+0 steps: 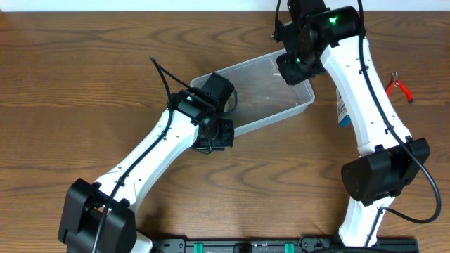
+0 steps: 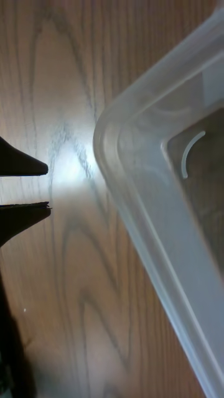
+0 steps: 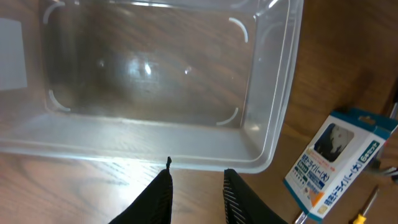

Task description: Pack container

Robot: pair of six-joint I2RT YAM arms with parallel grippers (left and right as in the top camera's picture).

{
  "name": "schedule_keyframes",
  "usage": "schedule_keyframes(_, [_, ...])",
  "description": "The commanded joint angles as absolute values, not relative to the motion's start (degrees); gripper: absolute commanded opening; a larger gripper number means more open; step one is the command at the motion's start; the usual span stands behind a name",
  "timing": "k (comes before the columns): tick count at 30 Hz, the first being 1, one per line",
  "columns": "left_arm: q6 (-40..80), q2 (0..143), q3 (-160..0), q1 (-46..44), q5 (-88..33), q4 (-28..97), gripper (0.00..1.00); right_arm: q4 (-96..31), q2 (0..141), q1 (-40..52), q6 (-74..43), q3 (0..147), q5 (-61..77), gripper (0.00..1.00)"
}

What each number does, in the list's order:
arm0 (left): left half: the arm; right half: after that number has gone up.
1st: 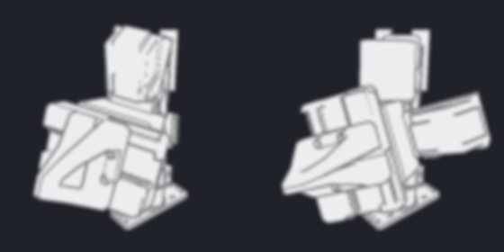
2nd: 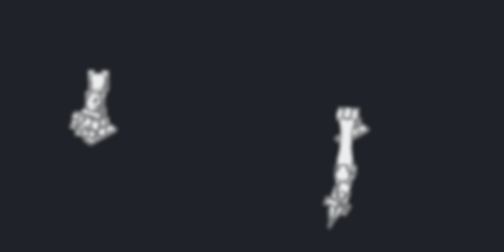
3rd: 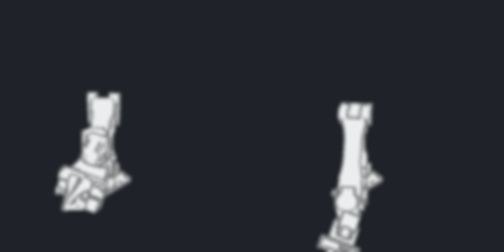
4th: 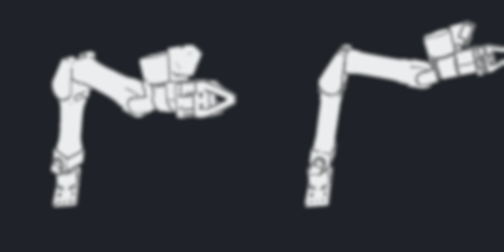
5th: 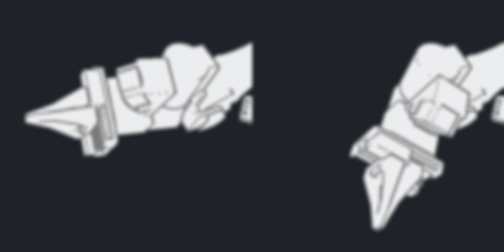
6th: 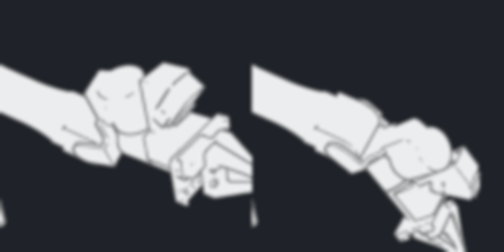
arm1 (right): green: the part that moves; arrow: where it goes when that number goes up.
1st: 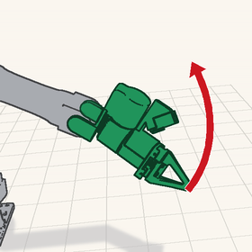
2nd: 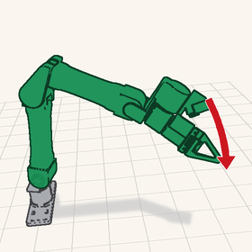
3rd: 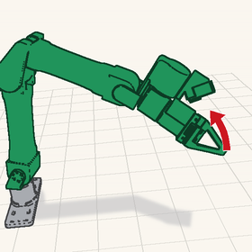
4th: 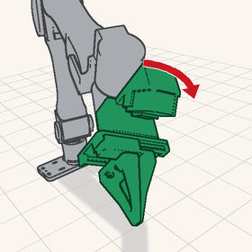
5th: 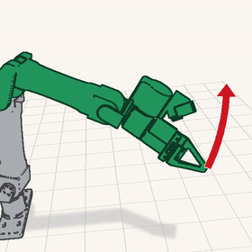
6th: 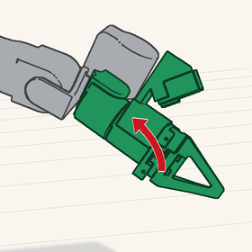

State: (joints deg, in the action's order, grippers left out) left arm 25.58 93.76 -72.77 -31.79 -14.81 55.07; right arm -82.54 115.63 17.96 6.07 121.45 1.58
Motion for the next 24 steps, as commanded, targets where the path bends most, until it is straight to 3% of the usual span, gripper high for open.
schedule_keyframes(1, [23.79,94.3,-72.47,-31.9,-11.46,55.09,0.06,-83.22,114.41,18.2,5.82,122.37,1.76,0.28])
schedule_keyframes(24, [24.25,94.37,-69.8,-36.8,-8.14,50.7,0.06,-82.5,114.41,18.2,5.02,122.37,1.96,0.28])
